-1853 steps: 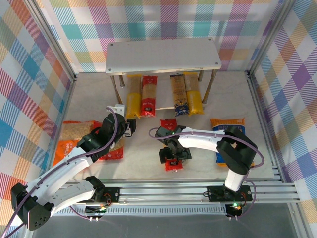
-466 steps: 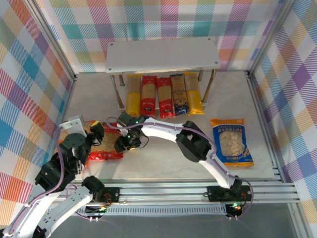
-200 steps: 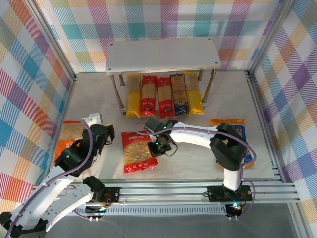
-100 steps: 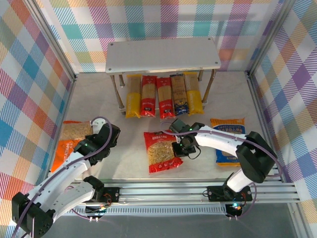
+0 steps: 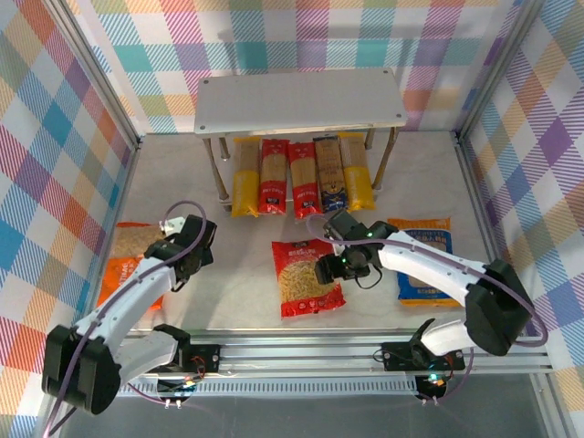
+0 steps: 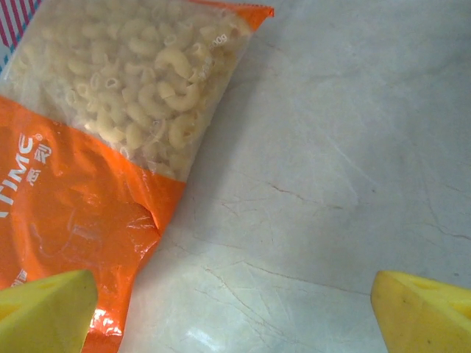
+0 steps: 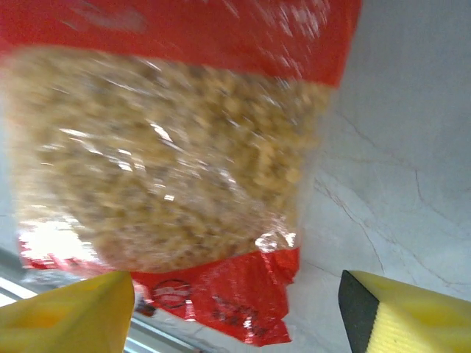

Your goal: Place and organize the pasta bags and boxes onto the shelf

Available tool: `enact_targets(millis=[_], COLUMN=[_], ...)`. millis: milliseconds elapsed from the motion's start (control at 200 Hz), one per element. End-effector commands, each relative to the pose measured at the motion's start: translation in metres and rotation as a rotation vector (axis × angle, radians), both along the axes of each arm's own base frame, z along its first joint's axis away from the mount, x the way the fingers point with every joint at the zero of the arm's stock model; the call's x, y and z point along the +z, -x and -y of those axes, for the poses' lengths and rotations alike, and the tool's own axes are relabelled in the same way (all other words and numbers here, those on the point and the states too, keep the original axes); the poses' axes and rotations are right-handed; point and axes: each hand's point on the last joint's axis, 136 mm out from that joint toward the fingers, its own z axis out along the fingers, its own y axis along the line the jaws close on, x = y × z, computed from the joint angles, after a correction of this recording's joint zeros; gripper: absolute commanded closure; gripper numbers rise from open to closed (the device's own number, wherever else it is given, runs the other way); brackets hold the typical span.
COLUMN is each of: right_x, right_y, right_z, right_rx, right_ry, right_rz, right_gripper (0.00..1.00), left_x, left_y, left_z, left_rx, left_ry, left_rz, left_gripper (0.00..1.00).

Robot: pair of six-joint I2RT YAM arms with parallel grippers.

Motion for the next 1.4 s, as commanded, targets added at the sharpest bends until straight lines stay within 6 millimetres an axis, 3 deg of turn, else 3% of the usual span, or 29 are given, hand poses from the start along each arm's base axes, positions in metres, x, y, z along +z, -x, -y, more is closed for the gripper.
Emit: enact_targets(millis=[0,160,270,450,650,1080,1230,1330,1395], right_x=[0.038,0.062,0.068,0.068,0.067,0.067,0.066,0.064,0.063], right_y=[-0.01,-0.014,-0.015,-0.015,-0.016,-0.02,-0.02,-0.021,-0.021], right_z=[-0.002,0.003,0.011,0.017,0.019,0.021,0.023,0.023,0.023], right_rx=[0.033,0.043,0.03,0.018,0.012,-0.007,-0.015,-0.019,-0.02], right_ry=[-0.043,-0.076,-0.085,-0.091,-0.094,-0.089,-0.082,-0.08,-0.079], right_rz=[0.085,0.148,0.166,0.169,0.167,0.159,0.157,0.152,0.147], right_gripper=[0.25,0.23,0.22,0.22,0.22,0.22,0.22,0.22,0.22], left_x=[-0.009,-0.031,-0.034,-0.026,-0.044,-0.074,-0.075,-0.075,-0.075], left_y=[-0.011,-0.016,-0.016,-0.019,-0.016,-0.028,-0.029,-0.028,-0.028], left_z=[-0.005,-0.022,-0.031,-0.048,-0.068,-0.081,-0.082,-0.086,-0.086], left_rx=[0.057,0.127,0.149,0.141,0.165,0.16,0.151,0.164,0.164], left_ry=[0.031,0.037,0.021,-0.092,0.015,0.039,0.043,0.033,0.036], left_rz=[-0.055,-0.151,-0.19,-0.255,-0.31,-0.434,-0.439,-0.441,-0.441], left_gripper=[0.03,0.0,0.0,0.0,0.02,0.1,0.27,0.66,0.74])
